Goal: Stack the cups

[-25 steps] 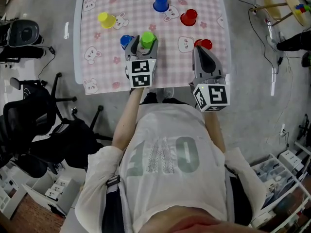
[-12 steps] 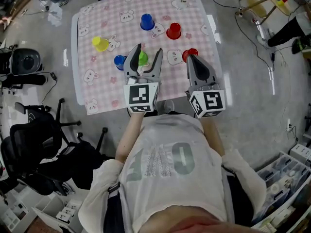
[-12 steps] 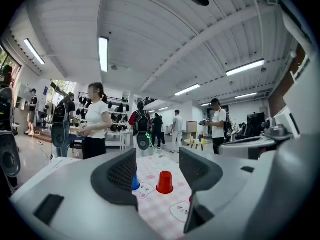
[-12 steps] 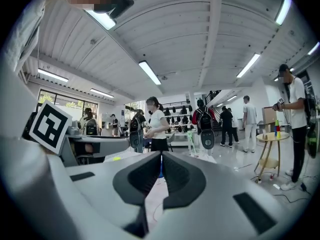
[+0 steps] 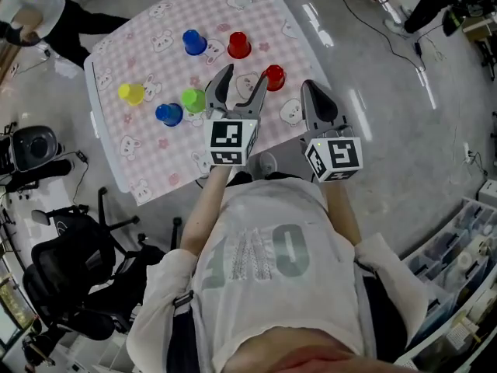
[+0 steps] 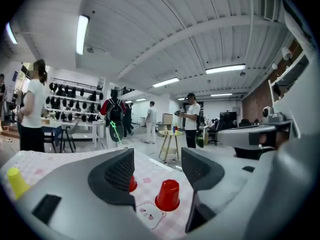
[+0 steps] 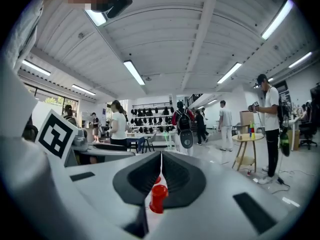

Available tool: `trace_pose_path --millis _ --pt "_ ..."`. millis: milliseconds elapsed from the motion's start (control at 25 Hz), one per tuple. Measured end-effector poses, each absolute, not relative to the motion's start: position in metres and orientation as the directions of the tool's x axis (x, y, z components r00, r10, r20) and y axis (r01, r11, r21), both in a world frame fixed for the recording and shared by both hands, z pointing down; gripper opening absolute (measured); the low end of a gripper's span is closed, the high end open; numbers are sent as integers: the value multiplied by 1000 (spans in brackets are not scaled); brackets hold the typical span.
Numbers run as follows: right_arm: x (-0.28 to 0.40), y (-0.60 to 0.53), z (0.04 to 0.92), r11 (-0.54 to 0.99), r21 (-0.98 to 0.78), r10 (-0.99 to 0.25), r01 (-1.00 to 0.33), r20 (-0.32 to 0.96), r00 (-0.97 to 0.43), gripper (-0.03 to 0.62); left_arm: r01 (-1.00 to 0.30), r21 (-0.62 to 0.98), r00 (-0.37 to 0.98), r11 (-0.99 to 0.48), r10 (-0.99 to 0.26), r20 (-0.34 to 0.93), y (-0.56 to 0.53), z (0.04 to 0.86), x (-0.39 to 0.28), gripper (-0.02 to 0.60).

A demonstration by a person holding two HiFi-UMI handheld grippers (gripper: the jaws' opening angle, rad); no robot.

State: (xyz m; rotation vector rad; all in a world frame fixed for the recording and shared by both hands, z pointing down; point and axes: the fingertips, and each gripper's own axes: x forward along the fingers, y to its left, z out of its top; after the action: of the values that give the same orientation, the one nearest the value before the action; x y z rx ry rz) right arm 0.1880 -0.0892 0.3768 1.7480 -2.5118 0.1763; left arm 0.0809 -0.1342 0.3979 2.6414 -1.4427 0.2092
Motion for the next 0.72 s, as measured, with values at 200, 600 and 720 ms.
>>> trace_pose_path --millis 200,600,720 --pt "225 -77 385 239 -61 -957 -969 155 -246 29 -776 64 614 -628 -726 310 -147 451 132 285" --pt "264 -67 392 156 -64 -965 -986 205 -166 29 -798 52 549 -601 -688 475 -163 517 151 284" --pt "266 -69 394 157 -63 -963 -986 210 -167 29 -800 39 537 -599 -686 490 -166 526 150 281"
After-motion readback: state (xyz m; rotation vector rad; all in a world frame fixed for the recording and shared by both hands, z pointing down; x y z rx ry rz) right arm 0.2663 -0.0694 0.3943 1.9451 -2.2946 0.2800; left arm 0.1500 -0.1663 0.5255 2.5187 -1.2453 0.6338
